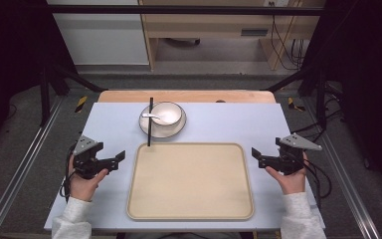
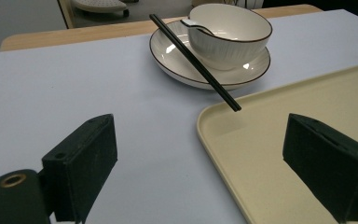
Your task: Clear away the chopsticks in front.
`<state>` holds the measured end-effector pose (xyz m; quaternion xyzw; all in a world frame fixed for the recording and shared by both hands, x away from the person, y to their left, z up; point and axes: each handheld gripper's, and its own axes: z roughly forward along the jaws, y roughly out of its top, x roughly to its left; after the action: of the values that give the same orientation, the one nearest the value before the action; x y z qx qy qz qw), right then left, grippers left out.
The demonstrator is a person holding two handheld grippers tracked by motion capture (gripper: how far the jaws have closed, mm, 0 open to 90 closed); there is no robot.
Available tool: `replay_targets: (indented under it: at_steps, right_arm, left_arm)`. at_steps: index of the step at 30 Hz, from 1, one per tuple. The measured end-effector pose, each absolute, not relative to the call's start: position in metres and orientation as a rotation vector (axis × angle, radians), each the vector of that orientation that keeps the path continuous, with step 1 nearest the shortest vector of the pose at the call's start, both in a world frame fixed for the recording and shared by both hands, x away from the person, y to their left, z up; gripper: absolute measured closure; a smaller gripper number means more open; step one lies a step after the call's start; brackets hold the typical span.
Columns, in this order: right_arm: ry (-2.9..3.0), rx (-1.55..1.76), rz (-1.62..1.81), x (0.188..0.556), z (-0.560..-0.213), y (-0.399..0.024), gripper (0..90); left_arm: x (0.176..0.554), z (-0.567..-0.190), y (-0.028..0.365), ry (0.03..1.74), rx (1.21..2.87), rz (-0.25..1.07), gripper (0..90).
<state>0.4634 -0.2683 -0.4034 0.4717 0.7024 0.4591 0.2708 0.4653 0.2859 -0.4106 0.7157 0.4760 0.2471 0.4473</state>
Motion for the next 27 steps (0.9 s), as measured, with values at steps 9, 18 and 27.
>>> replay_targets:
  at_steps: [9,18,27]
  right_arm:
    - [1.877,1.274,1.238,0.459,-0.402,-0.269,3.9]
    - [1.880,1.274,1.230,0.459,-0.402,-0.267,3.6]
    - [1.881,1.267,1.228,0.458,-0.401,-0.269,3.6]
  left_arm:
    - [0.470,-0.409,0.280,1.175,1.777,0.622,10.4]
    - [0.481,-0.408,0.272,1.157,1.788,0.628,12.5]
    - [0.495,-0.405,0.265,1.164,1.791,0.628,13.1]
